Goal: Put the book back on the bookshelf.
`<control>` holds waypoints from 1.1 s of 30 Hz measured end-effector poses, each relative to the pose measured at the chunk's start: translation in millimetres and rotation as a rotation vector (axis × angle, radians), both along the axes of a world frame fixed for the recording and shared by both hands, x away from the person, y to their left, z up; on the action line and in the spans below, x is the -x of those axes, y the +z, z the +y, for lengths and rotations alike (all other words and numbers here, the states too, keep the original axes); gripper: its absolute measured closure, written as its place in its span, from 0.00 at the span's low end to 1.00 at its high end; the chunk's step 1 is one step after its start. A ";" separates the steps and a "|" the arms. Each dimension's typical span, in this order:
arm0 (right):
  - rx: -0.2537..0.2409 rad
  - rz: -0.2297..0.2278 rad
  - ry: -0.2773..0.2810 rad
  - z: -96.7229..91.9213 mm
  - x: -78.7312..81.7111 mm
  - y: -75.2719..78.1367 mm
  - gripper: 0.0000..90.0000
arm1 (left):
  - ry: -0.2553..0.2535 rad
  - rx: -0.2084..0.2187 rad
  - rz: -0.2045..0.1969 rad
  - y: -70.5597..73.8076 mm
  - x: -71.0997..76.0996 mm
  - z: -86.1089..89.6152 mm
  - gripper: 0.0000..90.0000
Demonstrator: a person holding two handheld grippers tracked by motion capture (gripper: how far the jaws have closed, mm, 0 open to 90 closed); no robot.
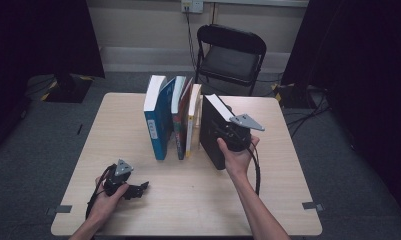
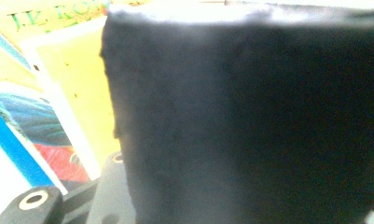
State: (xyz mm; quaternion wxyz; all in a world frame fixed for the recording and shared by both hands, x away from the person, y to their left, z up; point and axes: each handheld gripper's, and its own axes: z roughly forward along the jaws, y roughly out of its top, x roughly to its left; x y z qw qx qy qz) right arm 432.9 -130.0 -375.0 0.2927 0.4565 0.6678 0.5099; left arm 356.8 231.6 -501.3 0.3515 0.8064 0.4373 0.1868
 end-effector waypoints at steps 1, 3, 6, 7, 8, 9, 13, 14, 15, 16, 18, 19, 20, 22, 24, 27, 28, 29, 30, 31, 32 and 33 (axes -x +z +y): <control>0.000 -0.005 -0.005 1.5 -0.7 -0.8 0.60 | -0.001 -0.001 0.000 0.0 0.1 0.1 0.10; 0.005 -0.009 -0.010 3.4 -2.5 -3.0 0.60 | -0.001 -0.001 0.000 0.0 0.2 0.1 0.10; 0.009 -0.006 -0.018 5.8 -4.1 -7.9 0.60 | 0.000 0.000 0.000 0.0 0.2 0.1 0.10; 0.011 -0.004 -0.018 5.9 -4.1 -9.6 0.60 | -0.001 0.000 0.001 0.1 0.2 0.1 0.10; 0.010 -0.005 -0.021 6.0 -3.9 -11.1 0.60 | -0.001 -0.002 0.001 0.1 0.3 0.2 0.10; 0.002 -0.003 -0.018 5.3 -3.7 -12.5 0.60 | -0.001 -0.001 0.001 0.1 0.3 0.1 0.10; -0.005 -0.013 -0.018 3.0 -2.0 -14.7 0.59 | 0.000 0.002 0.001 0.0 0.4 0.0 0.10; -0.004 -0.011 -0.016 2.8 -1.8 -14.8 0.59 | -0.001 -0.001 0.001 0.1 0.4 0.2 0.10; -0.003 -0.011 -0.013 2.7 -1.5 -15.1 0.59 | -0.001 -0.001 0.001 0.1 0.3 0.2 0.10; -0.002 -0.011 -0.016 3.2 -0.8 -15.4 0.59 | 0.000 0.002 0.001 0.0 0.4 0.0 0.10; 0.006 -0.012 -0.010 3.8 1.8 -16.2 0.59 | -0.001 -0.001 0.001 0.1 0.4 0.2 0.10; 0.013 -0.013 -0.007 3.6 2.8 -16.5 0.58 | 0.000 0.000 0.001 0.1 0.4 0.1 0.10; 0.014 -0.010 -0.007 3.4 4.6 -16.8 0.58 | 0.000 0.002 0.001 0.0 0.4 -0.1 0.10; 0.020 -0.013 -0.003 2.3 8.2 -18.1 0.58 | 0.000 0.002 0.001 0.0 0.4 0.0 0.10; 0.017 -0.011 -0.002 1.3 12.8 -19.2 0.57 | -0.001 -0.001 0.001 0.1 0.3 0.2 0.10; 0.038 -0.011 0.003 1.0 19.8 -20.9 0.57 | -0.001 -0.001 0.001 0.1 0.4 0.1 0.10; 0.043 -0.011 0.007 0.9 21.7 -21.6 0.57 | 0.000 0.002 0.001 0.0 0.4 -0.1 0.10; 0.050 -0.012 0.009 1.0 23.3 -22.1 0.57 | 0.000 0.002 0.001 0.0 0.4 -0.1 0.10; 0.056 -0.010 0.011 1.1 24.7 -22.3 0.57 | 0.000 0.003 0.001 0.0 0.4 -0.1 0.10; 0.059 -0.006 0.008 1.2 26.2 -22.1 0.56 | 0.000 0.000 0.001 0.0 0.3 0.1 0.10; 0.060 0.001 0.009 1.1 27.4 -21.5 0.56 | -0.002 -0.002 0.002 0.1 0.4 0.2 0.10; 0.061 0.006 0.011 1.2 28.5 -20.8 0.55 | 0.000 0.002 0.001 0.0 0.4 -0.1 0.10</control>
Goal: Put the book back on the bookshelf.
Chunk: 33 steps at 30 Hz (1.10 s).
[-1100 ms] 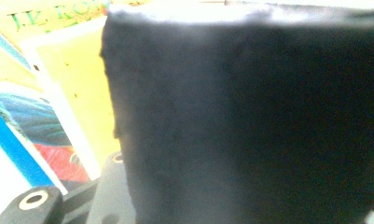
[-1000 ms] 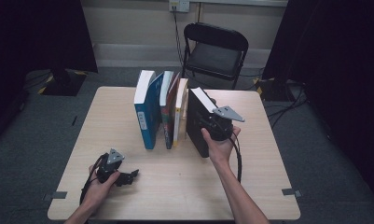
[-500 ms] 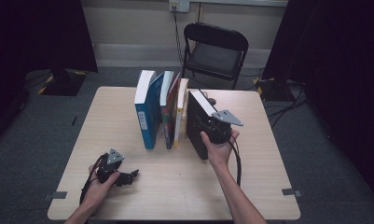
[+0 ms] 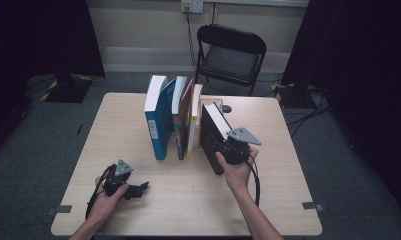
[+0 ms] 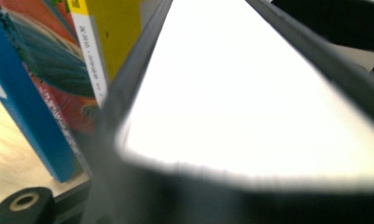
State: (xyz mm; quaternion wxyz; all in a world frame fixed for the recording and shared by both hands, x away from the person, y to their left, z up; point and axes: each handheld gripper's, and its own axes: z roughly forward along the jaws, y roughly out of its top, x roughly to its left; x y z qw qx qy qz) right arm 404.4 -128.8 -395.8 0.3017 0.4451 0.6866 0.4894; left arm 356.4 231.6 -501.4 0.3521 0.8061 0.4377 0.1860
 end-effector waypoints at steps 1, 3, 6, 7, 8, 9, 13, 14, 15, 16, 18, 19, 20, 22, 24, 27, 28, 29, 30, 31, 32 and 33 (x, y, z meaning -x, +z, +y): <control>0.010 0.004 0.000 0.3 1.0 0.6 0.55 | 0.000 0.000 0.000 0.0 0.0 0.0 0.10; 0.024 0.014 0.000 1.1 2.5 2.8 0.56 | 0.000 0.000 0.000 0.0 0.0 0.0 0.10; 0.008 0.039 0.005 -0.3 2.5 6.8 0.53 | -0.001 -0.003 0.000 0.1 -0.1 0.2 0.10; 0.004 0.045 0.010 -1.1 2.0 7.7 0.53 | 0.000 0.000 0.000 0.0 0.0 0.0 0.10; 0.003 0.055 0.015 -1.9 1.6 8.9 0.53 | 0.000 0.000 0.000 0.0 0.0 0.0 0.10; 0.003 0.060 0.015 -2.5 1.9 10.4 0.53 | 0.000 0.000 0.000 0.0 0.0 0.0 0.10; 0.022 0.104 0.022 -2.6 1.7 20.6 0.52 | 0.000 0.000 0.000 0.0 0.0 0.0 0.10; 0.029 0.118 0.023 -2.4 1.3 23.7 0.51 | 0.000 0.000 0.000 0.0 0.0 0.0 0.10; 0.035 0.135 0.022 -2.4 0.7 27.7 0.51 | -0.002 -0.004 0.001 0.2 -0.1 0.3 0.10; 0.040 0.144 0.022 -2.2 0.1 30.0 0.52 | -0.002 -0.004 0.000 0.1 -0.1 0.3 0.10; 0.054 0.184 0.018 -1.3 -1.5 36.7 0.52 | -0.002 -0.004 0.001 0.1 -0.1 0.3 0.10; 0.060 0.208 0.016 -0.5 -2.7 39.7 0.52 | 0.000 0.000 0.000 0.0 0.0 0.0 0.10; 0.068 0.229 0.015 0.1 -4.3 42.9 0.52 | -0.001 -0.003 0.001 0.1 -0.1 0.2 0.10; 0.089 0.279 0.008 2.0 -7.8 49.7 0.53 | -0.001 -0.003 0.001 0.1 -0.1 0.3 0.10; 0.099 0.333 0.005 3.3 -12.3 56.9 0.53 | -0.002 -0.003 0.001 0.1 -0.1 0.3 0.10; 0.133 0.379 -0.002 7.1 -18.2 67.5 0.54 | -0.003 -0.003 0.001 0.1 -0.1 0.4 0.10; 0.145 0.396 -0.006 8.4 -20.4 70.3 0.54 | -0.003 -0.003 0.001 0.1 -0.1 0.4 0.10; 0.149 0.427 -0.005 9.4 -24.8 72.9 0.53 | -0.003 -0.003 0.001 0.1 -0.1 0.4 0.10; 0.148 0.453 -0.001 9.7 -27.8 74.5 0.53 | -0.002 -0.002 0.001 0.1 -0.1 0.3 0.10; 0.145 0.487 0.006 10.2 -31.9 76.8 0.52 | -0.003 -0.003 0.001 0.1 -0.1 0.4 0.10; 0.155 0.519 0.010 10.7 -36.6 79.7 0.52 | -0.002 -0.002 0.000 0.1 -0.2 0.3 0.10; 0.173 0.542 0.017 12.0 -40.3 81.8 0.53 | -0.003 -0.003 0.001 0.1 -0.2 0.4 0.10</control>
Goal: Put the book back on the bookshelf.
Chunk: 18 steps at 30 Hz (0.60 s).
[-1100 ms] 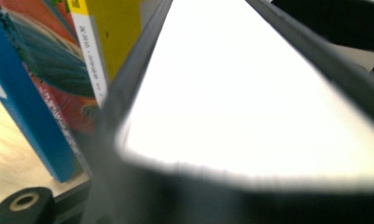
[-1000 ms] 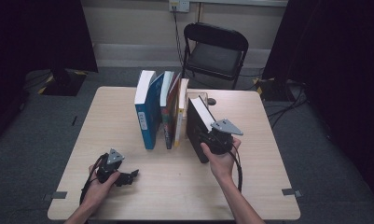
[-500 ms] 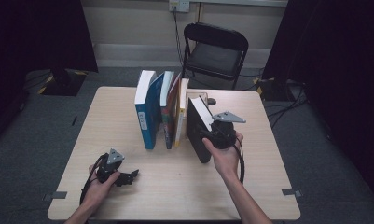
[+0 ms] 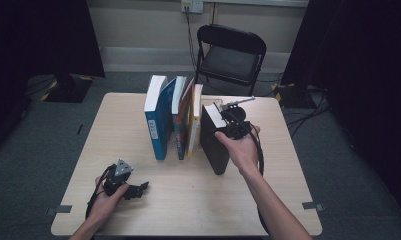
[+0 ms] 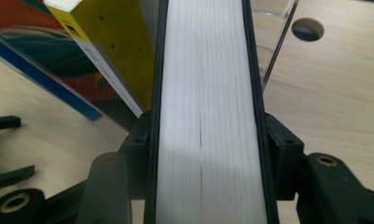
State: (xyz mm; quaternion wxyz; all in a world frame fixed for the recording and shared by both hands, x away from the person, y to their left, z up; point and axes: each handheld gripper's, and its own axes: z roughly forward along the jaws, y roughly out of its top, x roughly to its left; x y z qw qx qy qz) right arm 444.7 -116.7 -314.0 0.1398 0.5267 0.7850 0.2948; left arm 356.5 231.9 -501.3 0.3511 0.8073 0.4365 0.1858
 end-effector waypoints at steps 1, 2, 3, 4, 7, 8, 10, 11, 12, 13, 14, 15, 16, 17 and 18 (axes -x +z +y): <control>0.014 0.023 0.006 1.3 -3.6 2.2 0.53 | 0.001 0.001 0.000 -0.1 0.0 -0.1 0.10; 0.018 0.038 0.007 2.1 -5.9 4.2 0.53 | 0.000 0.000 0.000 0.0 0.0 0.0 0.10; 0.030 0.050 0.012 3.7 -8.7 6.7 0.53 | 0.000 0.000 0.000 0.0 0.0 0.0 0.10; 0.049 0.064 0.018 5.9 -11.6 8.7 0.53 | 0.003 0.004 -0.001 -0.2 0.0 -0.3 0.10; 0.077 0.128 0.028 11.2 -22.2 12.5 0.53 | 0.004 0.006 -0.001 -0.2 0.1 -0.4 0.10; 0.089 0.146 0.028 12.9 -25.7 13.3 0.53 | 0.004 0.005 -0.001 -0.2 0.1 -0.4 0.10; 0.120 0.181 0.031 17.6 -31.8 14.2 0.53 | 0.004 0.006 -0.001 -0.2 0.1 -0.4 0.10; 0.129 0.200 0.033 19.5 -34.7 14.4 0.53 | 0.004 0.006 -0.001 -0.3 0.1 -0.4 0.10; 0.137 0.213 0.031 20.9 -37.7 14.1 0.54 | 0.003 0.005 -0.001 -0.1 0.1 -0.3 0.10; 0.147 0.224 0.029 22.5 -40.1 13.7 0.54 | 0.005 0.009 -0.001 -0.3 0.1 -0.6 0.10; 0.155 0.228 0.025 24.2 -41.5 13.2 0.54 | 0.004 0.006 -0.001 -0.2 0.1 -0.4 0.10; 0.167 0.228 0.022 26.0 -42.7 12.5 0.55 | 0.003 0.005 -0.001 -0.1 0.0 -0.3 0.10; 0.177 0.232 0.021 27.6 -43.9 11.4 0.55 | 0.009 0.010 -0.002 -0.4 0.2 -0.9 0.10; 0.182 0.242 0.018 28.7 -45.4 10.4 0.55 | 0.005 0.003 0.000 -0.1 0.1 -0.4 0.10; 0.187 0.254 0.019 29.5 -47.9 8.8 0.55 | 0.004 0.003 0.000 -0.1 0.1 -0.4 0.10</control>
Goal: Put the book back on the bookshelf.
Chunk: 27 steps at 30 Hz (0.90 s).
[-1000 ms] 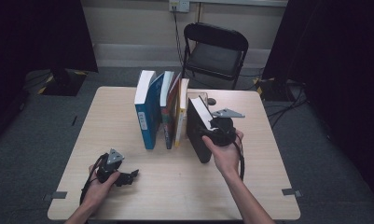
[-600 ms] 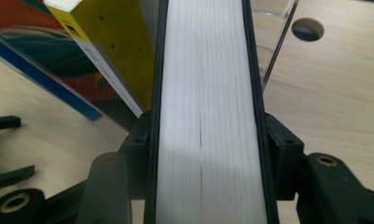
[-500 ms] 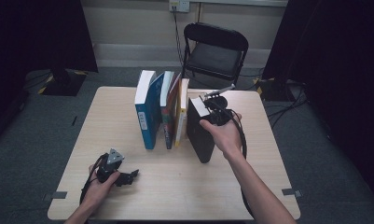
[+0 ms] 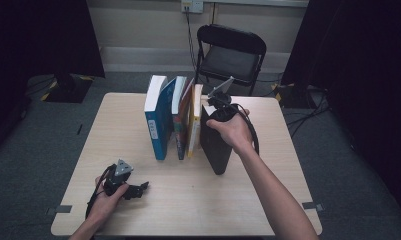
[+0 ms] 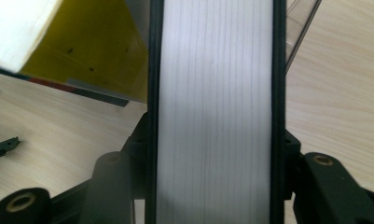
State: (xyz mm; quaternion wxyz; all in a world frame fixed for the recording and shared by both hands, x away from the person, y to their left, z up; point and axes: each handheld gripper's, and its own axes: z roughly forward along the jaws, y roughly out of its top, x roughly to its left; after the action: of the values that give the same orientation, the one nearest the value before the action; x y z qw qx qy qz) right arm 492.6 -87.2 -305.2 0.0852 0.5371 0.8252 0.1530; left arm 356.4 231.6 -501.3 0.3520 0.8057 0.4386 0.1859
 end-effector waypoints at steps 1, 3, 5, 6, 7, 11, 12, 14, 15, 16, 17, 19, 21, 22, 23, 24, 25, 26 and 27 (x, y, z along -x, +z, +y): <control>0.005 0.010 -0.002 0.5 -1.5 -1.0 0.55 | 0.001 0.003 0.000 -0.1 0.1 -0.2 0.10; 0.016 0.027 -0.007 2.0 -4.6 -3.9 0.55 | 0.000 0.000 0.000 0.0 0.0 0.0 0.10; 0.038 0.044 -0.001 4.3 -6.1 -7.5 0.55 | 0.000 0.000 0.000 0.0 0.0 0.0 0.10; 0.050 0.044 -0.006 5.6 -6.5 -9.8 0.55 | 0.000 -0.001 0.000 0.0 0.0 0.0 0.10; 0.055 0.048 -0.006 6.4 -6.7 -10.6 0.55 | 0.001 0.000 0.000 0.0 0.1 0.0 0.10; 0.065 0.059 -0.002 7.9 -7.1 -11.6 0.56 | 0.000 0.000 0.000 0.0 0.0 0.0 0.10; 0.065 0.061 -0.006 7.8 -7.2 -11.4 0.57 | 0.000 0.000 0.000 0.0 0.0 0.0 0.10; 0.075 0.053 -0.005 8.4 -6.9 -11.3 0.58 | -0.003 -0.001 0.004 0.4 0.0 0.2 0.10; 0.074 0.051 -0.006 8.2 -6.7 -11.2 0.58 | -0.002 -0.001 0.004 0.3 0.0 0.2 0.10; 0.075 0.049 -0.008 8.3 -6.4 -11.1 0.59 | -0.003 -0.002 0.004 0.4 0.0 0.2 0.10; 0.079 0.047 -0.009 8.5 -6.2 -10.9 0.59 | -0.003 -0.002 0.004 0.4 0.0 0.3 0.10; 0.081 0.047 -0.011 8.9 -5.7 -10.5 0.59 | -0.003 -0.001 0.005 0.4 0.0 0.2 0.10; 0.084 0.047 -0.015 10.0 -5.6 -10.2 0.59 | -0.003 -0.002 0.004 0.4 0.0 0.3 0.10; 0.082 0.048 -0.020 10.3 -5.9 -10.0 0.59 | -0.002 -0.001 0.005 0.4 0.0 0.2 0.10; 0.084 0.047 -0.020 11.0 -6.1 -9.9 0.59 | 0.003 0.005 0.002 0.1 0.0 -0.2 0.10; 0.087 0.050 -0.021 11.7 -6.5 -9.1 0.59 | -0.003 -0.002 0.005 0.4 0.0 0.3 0.10; 0.085 0.050 -0.020 12.0 -7.2 -8.5 0.59 | 0.003 0.005 0.002 0.1 0.0 -0.2 0.10; 0.086 0.047 -0.027 12.3 -7.9 -7.8 0.59 | -0.002 -0.001 0.004 0.4 0.0 0.3 0.10; 0.079 0.042 -0.035 11.7 -8.8 -6.6 0.59 | -0.003 -0.002 0.004 0.4 -0.1 0.3 0.10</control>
State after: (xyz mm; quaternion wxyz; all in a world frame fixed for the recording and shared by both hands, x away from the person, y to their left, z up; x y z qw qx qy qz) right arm 501.3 -75.5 -311.9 0.0916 0.5507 0.8227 0.1077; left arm 356.5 231.9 -500.9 0.3505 0.8071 0.4380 0.1840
